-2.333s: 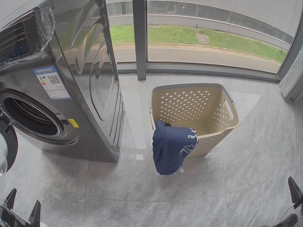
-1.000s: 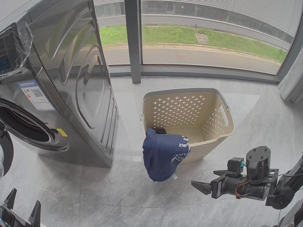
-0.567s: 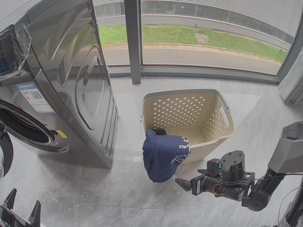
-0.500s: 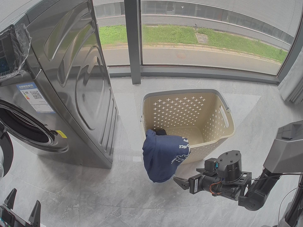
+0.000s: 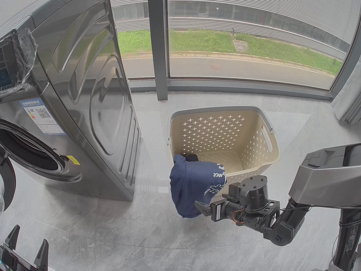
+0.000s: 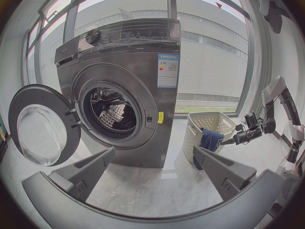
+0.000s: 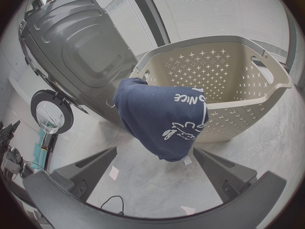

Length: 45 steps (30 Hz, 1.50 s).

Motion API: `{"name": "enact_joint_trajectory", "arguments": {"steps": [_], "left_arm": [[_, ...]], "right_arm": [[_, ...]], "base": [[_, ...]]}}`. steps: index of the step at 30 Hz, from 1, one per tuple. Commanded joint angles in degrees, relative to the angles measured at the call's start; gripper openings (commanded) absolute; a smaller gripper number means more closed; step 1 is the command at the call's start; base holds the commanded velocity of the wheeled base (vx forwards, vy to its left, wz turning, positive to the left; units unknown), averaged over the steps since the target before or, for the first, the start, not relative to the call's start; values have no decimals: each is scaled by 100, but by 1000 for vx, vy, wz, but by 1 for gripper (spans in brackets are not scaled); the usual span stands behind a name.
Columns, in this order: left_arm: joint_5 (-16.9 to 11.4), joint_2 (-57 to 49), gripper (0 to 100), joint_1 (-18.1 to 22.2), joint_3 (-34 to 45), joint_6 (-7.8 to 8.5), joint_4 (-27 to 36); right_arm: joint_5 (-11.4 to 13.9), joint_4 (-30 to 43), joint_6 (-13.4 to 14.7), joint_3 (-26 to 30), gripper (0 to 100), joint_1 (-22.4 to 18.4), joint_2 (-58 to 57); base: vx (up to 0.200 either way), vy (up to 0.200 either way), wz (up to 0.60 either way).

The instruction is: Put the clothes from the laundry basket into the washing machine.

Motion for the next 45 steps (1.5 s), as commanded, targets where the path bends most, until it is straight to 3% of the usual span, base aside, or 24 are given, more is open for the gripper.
{"name": "enact_joint_trajectory", "arguments": {"steps": [1, 19, 31, 32, 41, 45], "left_arm": [[4, -66, 100, 0, 84, -4, 8], [4, -66, 100, 0, 84, -4, 8], [4, -66, 100, 0, 84, -4, 8], [4, -66, 100, 0, 84, -4, 8], [4, -66, 100, 0, 84, -4, 0], [4, -66, 100, 0, 84, -4, 8]], "right_arm": [[1, -12, 1, -284, 100, -59, 349], [-17, -12, 10, -1286, 100, -349, 1025], [-17, -74, 19, -1646, 100, -411, 1280], [-17, -144, 28, -1646, 0, -411, 1280], [-8, -443, 36, -1435, 0, -340, 1236], [-8, -628, 28, -1066, 0, -261, 893]], "base": [[0, 0, 0], [0, 0, 0], [0, 0, 0], [0, 0, 0], [0, 0, 0], [0, 0, 0]]}}
